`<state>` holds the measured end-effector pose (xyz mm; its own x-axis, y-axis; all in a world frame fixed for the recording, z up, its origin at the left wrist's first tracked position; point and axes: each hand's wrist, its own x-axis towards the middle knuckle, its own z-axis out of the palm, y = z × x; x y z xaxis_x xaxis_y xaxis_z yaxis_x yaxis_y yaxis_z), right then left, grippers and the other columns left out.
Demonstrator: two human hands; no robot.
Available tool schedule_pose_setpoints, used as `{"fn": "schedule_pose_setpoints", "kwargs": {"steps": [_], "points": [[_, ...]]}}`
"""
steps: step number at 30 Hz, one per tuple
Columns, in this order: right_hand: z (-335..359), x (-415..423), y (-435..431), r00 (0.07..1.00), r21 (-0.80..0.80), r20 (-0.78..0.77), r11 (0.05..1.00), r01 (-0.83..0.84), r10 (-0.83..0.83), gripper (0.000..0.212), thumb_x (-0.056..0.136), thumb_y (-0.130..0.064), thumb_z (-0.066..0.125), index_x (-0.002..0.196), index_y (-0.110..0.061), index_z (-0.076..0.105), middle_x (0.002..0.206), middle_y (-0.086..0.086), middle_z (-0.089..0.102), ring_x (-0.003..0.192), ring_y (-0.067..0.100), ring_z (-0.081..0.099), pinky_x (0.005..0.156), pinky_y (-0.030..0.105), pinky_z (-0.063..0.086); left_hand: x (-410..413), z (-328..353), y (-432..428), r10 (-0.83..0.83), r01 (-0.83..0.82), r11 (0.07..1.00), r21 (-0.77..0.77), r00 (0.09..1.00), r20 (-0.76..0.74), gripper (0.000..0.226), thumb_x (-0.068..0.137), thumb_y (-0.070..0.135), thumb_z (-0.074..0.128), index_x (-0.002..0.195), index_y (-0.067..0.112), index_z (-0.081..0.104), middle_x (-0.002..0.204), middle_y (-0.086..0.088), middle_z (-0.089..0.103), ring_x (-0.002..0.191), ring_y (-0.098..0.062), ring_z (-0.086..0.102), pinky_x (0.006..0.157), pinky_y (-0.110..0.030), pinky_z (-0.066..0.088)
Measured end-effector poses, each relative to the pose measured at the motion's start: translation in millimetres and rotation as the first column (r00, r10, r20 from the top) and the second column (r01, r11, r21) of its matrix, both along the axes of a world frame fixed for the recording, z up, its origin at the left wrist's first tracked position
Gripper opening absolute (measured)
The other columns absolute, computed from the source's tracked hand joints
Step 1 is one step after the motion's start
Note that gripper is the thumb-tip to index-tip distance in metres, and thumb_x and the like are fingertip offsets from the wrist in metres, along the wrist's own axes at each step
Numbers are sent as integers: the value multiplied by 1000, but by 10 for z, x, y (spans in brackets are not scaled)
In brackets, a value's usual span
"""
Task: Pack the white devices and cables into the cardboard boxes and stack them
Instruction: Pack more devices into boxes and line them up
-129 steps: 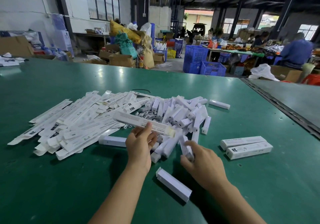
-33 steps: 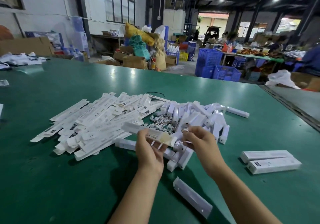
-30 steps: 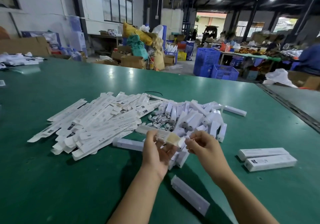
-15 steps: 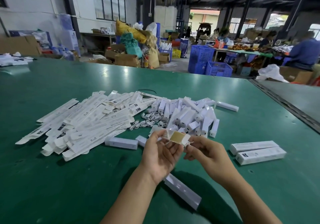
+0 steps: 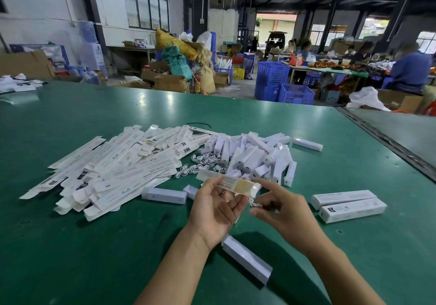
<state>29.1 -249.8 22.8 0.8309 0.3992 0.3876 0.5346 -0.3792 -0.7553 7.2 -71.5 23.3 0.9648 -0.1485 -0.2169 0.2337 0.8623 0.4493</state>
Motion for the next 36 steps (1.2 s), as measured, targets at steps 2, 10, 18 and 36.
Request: {"fn": "schedule_pose_setpoints", "kwargs": {"steps": [2,10,18,36], "points": [[27,-15,25,998,-80,66,997,-15,21,70,77,-23,83,121,-62,45,78,-19,68,70,4,61,74,10,47,5,-1,-5,18,-18,1000,5,1000,5,41,82,28,65,110,-1,61,104,-20,69,67,-27,69,62,-34,63],[17,-44,116,993,-187,100,981,-41,61,51,76,-24,83,77,-63,50,66,-16,54,55,3,43,55,15,36,37,-47,-29,18,-18,999,42,1000,11,32,81,29,66,70,0,76,76,-17,69,57,-22,63,54,-27,58],[8,-20,93,992,-188,59,974,125,-116,30,80,-28,79,103,-43,67,99,-13,51,75,2,56,71,7,41,25,-54,-2,133,-148,983,110,983,129,32,86,34,64,99,4,63,85,-16,72,62,-23,68,56,-29,59],[22,-52,112,966,240,-159,941,239,-205,29,65,-39,76,93,-29,76,84,-20,72,71,2,65,68,11,51,99,-98,-72,540,-615,636,466,786,300,12,100,19,57,111,22,56,99,2,74,75,-18,74,60,-24,56]]}}
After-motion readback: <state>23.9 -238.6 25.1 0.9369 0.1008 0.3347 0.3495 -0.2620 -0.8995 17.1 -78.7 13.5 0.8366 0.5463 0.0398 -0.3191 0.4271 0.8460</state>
